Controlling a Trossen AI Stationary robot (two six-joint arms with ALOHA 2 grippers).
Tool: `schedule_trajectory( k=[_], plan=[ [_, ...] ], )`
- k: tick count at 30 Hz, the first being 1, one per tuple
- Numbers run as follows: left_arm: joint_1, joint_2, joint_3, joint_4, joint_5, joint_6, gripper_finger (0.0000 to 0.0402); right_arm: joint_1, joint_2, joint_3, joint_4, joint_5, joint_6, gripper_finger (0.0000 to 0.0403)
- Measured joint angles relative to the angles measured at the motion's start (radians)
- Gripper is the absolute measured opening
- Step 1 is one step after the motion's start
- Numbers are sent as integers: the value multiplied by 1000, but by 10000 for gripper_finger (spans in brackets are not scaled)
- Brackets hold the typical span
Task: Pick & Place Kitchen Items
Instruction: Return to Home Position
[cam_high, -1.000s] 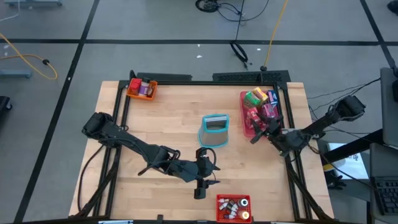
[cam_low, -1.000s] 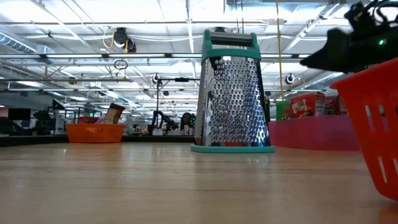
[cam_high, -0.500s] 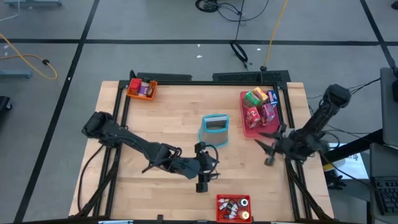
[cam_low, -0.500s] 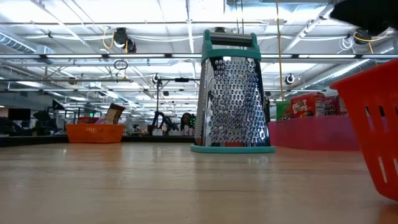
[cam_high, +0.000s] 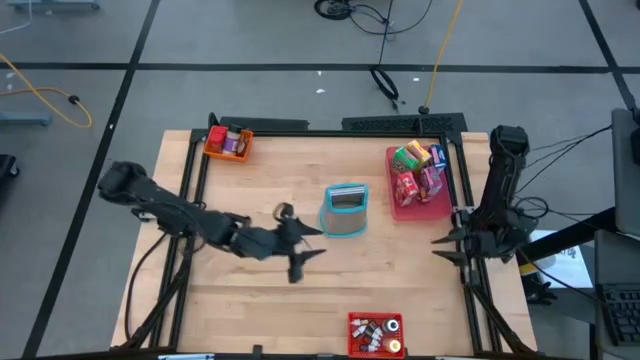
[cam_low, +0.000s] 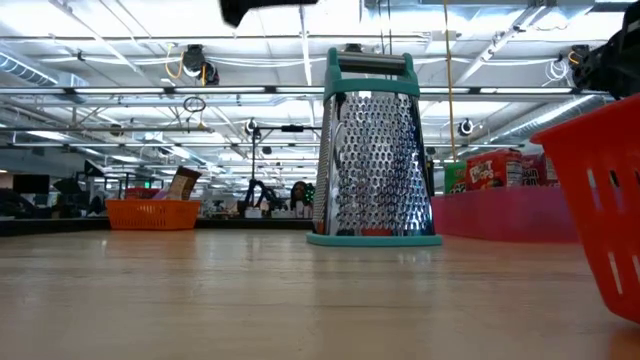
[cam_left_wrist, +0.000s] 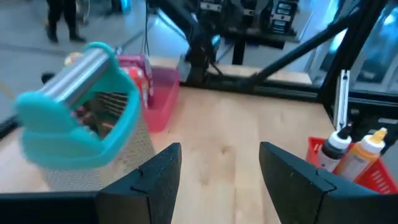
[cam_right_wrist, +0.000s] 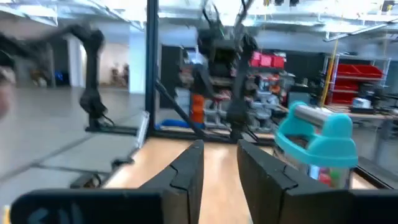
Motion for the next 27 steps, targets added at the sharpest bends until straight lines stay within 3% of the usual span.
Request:
schedule_trajectory(
  k=[6,10,12,15,19,23,27],
  plan=[
    [32,-145,-347,420,56,46,218,-89,-64,-43,-4,-173,27,72],
    [60,-189,-488,550,62,50,218,-178,-88,-44,-24,-200,23,57],
    [85,-198,-527,562,61,43,218,-232,-94,-44,-60,-253,48,48],
    [122,-198,-557,568,78,23,218,-330,-96,-44,-167,-431,130,33],
    [161,-199,-568,606,179,67,218,-518,-97,-45,-353,-490,317,12],
    [223,-223,-596,603,218,68,218,-691,-97,-45,-451,-674,448,2],
    [282,-294,-651,599,274,50,218,-797,-110,-30,-511,-691,444,5]
  ],
)
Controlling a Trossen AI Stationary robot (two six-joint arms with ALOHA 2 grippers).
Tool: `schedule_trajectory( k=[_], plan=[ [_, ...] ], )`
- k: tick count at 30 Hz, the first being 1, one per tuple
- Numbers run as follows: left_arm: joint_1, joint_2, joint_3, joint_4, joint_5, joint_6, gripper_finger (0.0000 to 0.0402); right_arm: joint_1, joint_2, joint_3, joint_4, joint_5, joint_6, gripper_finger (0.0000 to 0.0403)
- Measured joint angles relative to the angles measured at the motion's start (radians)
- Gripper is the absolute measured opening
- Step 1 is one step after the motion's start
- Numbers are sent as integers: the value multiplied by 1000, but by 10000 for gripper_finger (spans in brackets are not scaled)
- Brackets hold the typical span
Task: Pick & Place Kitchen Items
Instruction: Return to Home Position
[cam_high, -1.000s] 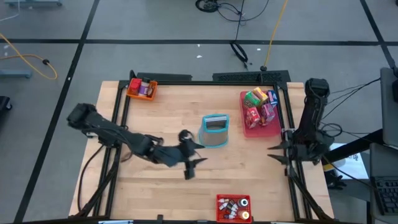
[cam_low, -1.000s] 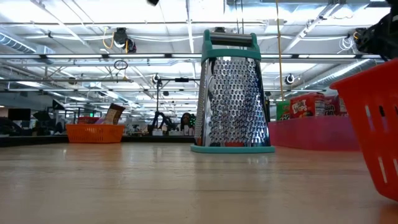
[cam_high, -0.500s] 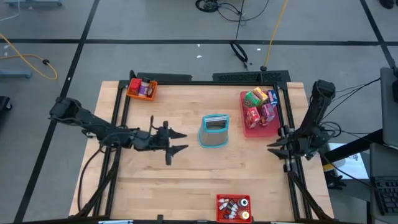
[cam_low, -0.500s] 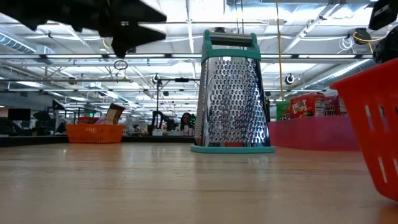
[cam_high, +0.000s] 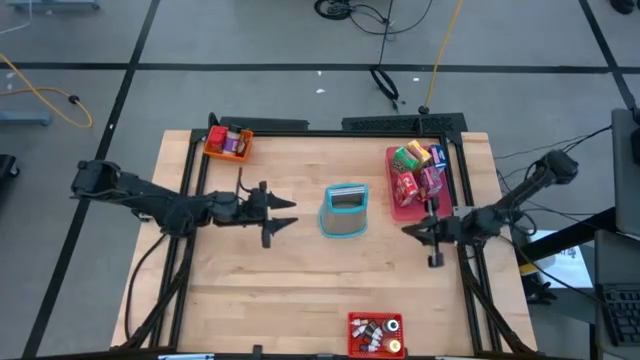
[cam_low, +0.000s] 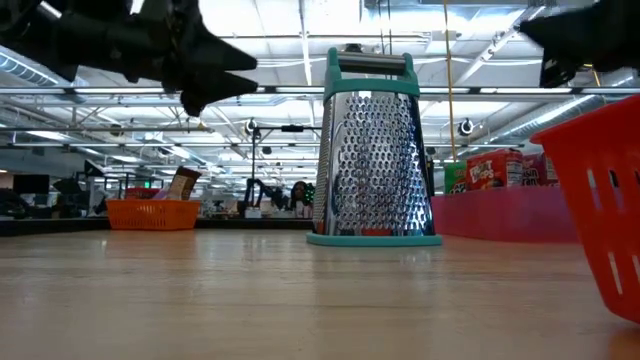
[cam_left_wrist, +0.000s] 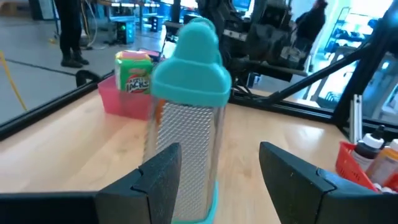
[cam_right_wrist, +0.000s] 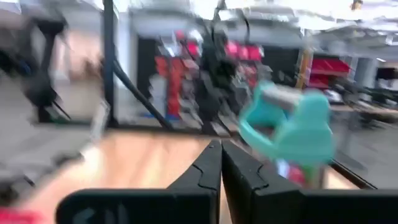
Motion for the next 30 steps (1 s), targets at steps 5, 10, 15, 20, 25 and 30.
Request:
schedule_trajectory(
  k=[5,10,15,20,25,30],
  plan=[
    [35,-146,-128,6,11,-40,218,-132,-47,55,-189,-8,-22,1],
    [12,-307,-263,6,-43,-97,218,-229,-116,159,-435,-61,-40,1],
    [-22,-437,-366,1,-112,-104,218,-282,-194,252,-659,-72,-51,1],
    [-56,-539,-367,-167,-183,-99,218,-310,-266,211,-688,-202,-17,1],
    [-74,-608,-366,-228,-228,-45,218,-317,-291,112,-635,-217,32,0],
    [-75,-617,-367,-223,-232,-16,218,-316,-290,46,-555,-217,37,2]
  ],
)
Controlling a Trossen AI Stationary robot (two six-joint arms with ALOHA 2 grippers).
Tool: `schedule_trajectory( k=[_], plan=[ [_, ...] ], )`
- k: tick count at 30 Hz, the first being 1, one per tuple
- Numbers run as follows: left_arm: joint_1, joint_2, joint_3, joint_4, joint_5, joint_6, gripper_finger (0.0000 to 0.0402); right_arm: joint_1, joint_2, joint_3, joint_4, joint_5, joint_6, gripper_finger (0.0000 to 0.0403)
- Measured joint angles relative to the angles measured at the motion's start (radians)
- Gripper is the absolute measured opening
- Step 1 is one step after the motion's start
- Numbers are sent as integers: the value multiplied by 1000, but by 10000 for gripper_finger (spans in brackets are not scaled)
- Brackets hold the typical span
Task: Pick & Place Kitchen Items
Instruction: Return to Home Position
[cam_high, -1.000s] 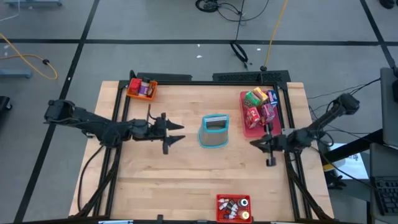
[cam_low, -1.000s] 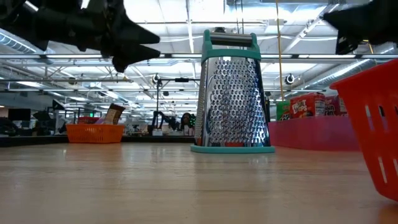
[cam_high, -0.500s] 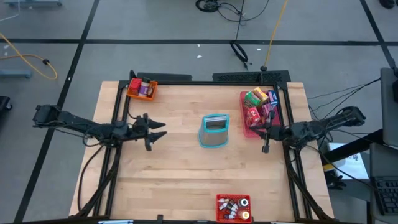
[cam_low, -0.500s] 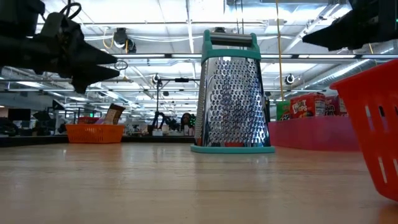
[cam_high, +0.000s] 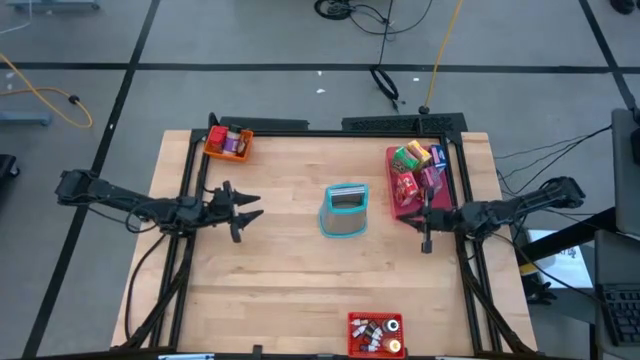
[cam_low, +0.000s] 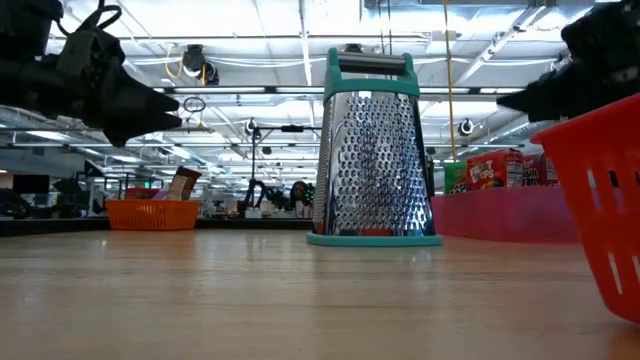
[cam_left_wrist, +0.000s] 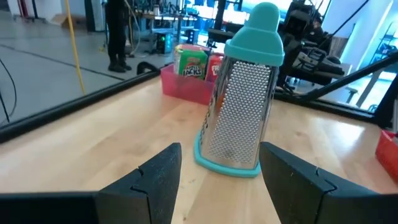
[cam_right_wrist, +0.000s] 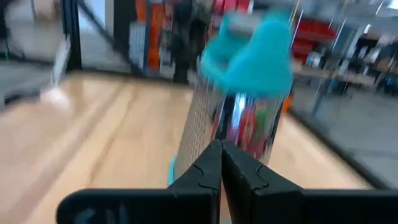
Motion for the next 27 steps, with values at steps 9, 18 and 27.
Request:
schedule_trajectory(
  k=[9,18,27],
  plan=[
    [0,2,0,-4,0,-13,218,0,-1,-16,44,2,-84,7],
    [0,2,0,-4,2,-11,218,0,0,-18,53,5,-48,8],
    [0,2,0,-4,3,-11,218,-96,-190,-18,-14,0,-48,11]
  ],
)
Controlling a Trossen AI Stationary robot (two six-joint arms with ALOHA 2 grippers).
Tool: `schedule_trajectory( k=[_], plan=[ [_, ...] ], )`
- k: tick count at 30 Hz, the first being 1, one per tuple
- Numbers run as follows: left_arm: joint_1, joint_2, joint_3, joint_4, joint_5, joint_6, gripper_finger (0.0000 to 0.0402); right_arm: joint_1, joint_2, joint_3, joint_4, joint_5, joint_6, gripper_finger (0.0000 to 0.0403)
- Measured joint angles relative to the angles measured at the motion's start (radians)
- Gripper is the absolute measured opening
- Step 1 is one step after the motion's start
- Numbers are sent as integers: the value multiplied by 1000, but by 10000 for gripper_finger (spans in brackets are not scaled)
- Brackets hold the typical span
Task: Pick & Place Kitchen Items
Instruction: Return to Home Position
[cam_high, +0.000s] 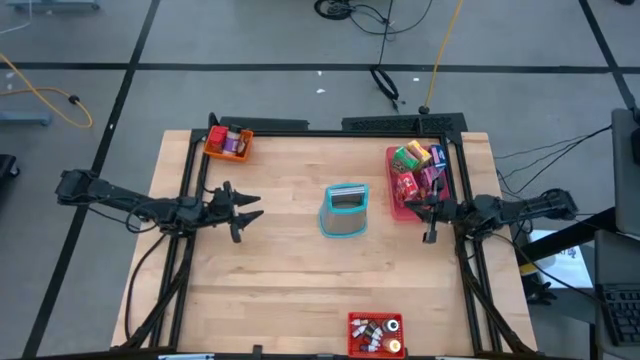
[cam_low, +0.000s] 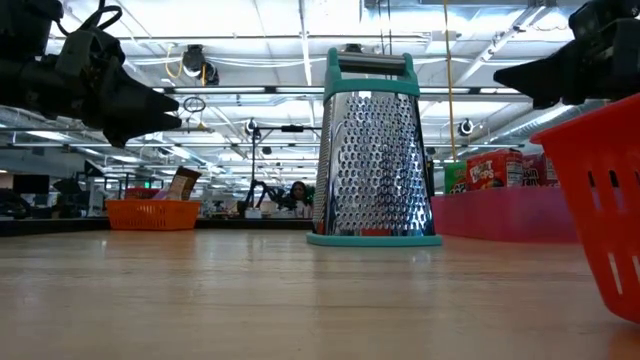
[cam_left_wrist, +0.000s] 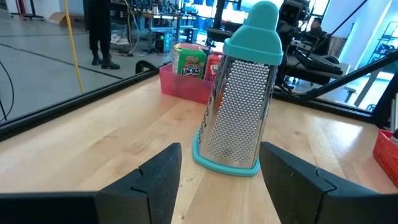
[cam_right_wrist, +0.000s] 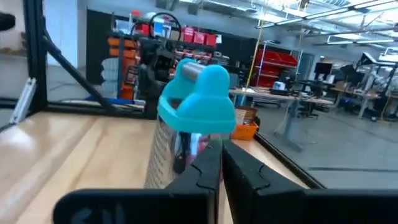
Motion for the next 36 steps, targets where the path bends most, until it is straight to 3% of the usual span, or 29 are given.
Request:
schedule_trajectory(
  k=[3,36],
  plan=[
    [0,0,0,0,0,0,218,-21,-60,0,-49,-30,-14,12],
    [0,7,1,-1,0,0,218,-22,-35,-1,-35,-25,-17,12]
  ],
)
